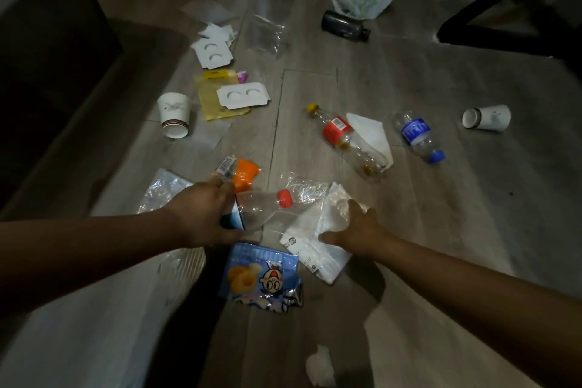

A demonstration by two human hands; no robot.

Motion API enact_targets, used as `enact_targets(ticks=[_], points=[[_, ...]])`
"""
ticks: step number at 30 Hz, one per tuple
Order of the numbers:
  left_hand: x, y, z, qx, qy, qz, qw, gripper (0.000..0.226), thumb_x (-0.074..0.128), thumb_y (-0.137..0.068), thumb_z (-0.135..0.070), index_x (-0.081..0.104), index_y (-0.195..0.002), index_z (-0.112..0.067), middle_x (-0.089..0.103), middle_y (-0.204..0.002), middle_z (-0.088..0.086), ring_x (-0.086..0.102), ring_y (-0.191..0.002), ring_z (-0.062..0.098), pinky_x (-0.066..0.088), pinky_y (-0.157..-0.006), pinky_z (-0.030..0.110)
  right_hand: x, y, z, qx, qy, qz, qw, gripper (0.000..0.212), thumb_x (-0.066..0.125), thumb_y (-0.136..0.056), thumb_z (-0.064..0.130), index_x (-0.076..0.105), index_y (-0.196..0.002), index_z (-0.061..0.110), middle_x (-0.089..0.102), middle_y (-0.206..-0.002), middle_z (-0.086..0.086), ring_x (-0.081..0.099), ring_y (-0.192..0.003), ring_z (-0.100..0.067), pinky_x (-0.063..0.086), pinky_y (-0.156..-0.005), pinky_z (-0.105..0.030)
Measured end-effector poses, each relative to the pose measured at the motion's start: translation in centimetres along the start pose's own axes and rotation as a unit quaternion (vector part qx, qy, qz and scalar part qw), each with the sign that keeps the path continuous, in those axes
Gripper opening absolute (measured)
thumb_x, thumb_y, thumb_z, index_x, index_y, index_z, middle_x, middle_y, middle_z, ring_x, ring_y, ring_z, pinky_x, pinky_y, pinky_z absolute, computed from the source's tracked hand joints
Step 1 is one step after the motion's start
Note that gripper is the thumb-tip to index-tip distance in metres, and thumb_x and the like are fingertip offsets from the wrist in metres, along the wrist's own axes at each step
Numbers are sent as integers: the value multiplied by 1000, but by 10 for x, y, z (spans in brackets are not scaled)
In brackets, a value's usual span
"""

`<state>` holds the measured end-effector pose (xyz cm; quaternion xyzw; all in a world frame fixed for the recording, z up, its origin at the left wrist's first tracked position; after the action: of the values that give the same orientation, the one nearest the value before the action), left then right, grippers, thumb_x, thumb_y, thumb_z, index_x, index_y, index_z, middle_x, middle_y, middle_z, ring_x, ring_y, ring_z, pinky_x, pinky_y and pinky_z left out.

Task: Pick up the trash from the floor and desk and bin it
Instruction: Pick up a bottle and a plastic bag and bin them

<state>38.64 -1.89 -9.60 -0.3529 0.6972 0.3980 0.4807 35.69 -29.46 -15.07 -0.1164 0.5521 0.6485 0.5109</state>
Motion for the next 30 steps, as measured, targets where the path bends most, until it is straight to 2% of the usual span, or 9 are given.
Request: enact_targets(ticks=[3,8,12,15,20,24,27,30], points=[[-2,4,11,-23,8,-8,1000,68,71,-64,-61,50,-112,-17,58,-108,6,56,-90,20,42,-73,27,11,-10,12,26,-19,0,999,124,72,-67,64,-11,-151,28,-14,-158,-14,4,-145,-38,18,-116,-46],[0,11,33,-59,-10,2,998,69,67,-66,-66,50,-113,-19,57,-107,4,56,-91,18,39,-70,26,26,-28,35,51,-10,-9,999,129,63,-59,80,-18,-148,33,-26,-155,-14,-12,-143,-46,5,-116,-53],[-2,13,46,-72,1,-6,997,66,67,-67,-65,51,-111,-19,58,-108,3,52,-87,15,37,-69,25,30,-40,51,56,-2,-26,998,130,60,-56,85,-16,-148,33,-28,-155,-13,-19,-140,-49,6,-114,-57],[-2,14,52,-81,6,-6,997,65,68,-67,-63,52,-111,-18,59,-108,4,55,-91,18,38,-70,25,30,-45,59,53,-2,-29,998,132,61,-56,84,-16,-149,32,-27,-155,-13,-21,-139,-50,7,-112,-62],[3,13,56,-81,4,-8,997,64,69,-66,-63,52,-108,-17,59,-107,5,57,-92,20,37,-69,25,31,-44,61,34,39,-49,997,123,64,-67,74,-16,-149,31,-23,-157,-12,-14,-141,-48,12,-111,-62],[6,12,56,-83,9,-11,996,65,69,-66,-63,52,-109,-17,58,-107,5,57,-92,21,38,-69,25,28,-46,63,10,38,-76,996,113,66,-71,68,-6,-151,34,-10,-159,-8,-5,-143,-44,17,-114,-55],[7,10,54,-82,8,-14,997,65,69,-66,-63,51,-109,-17,58,-107,5,57,-93,22,36,-68,25,30,-45,69,-38,55,-108,992,102,68,-74,58,7,-151,31,8,-157,-8,14,-139,-42,28,-112,-47],[7,8,52,-75,18,-10,997,65,68,-66,-64,51,-110,-19,57,-105,4,56,-89,18,38,-69,24,25,-45,72,-91,27,-120,988,87,71,-77,40,23,-148,28,34,-144,-10,38,-126,-35,41,-103,-42]])
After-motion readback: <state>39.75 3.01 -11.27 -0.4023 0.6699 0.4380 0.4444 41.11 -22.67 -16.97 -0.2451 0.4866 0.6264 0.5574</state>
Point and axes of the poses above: each hand's wrist, its own y-axis away from the middle knuckle, its own x-axis out of the palm, z = x × y, the point moved 5 cm from there along -y, towards the middle knuckle
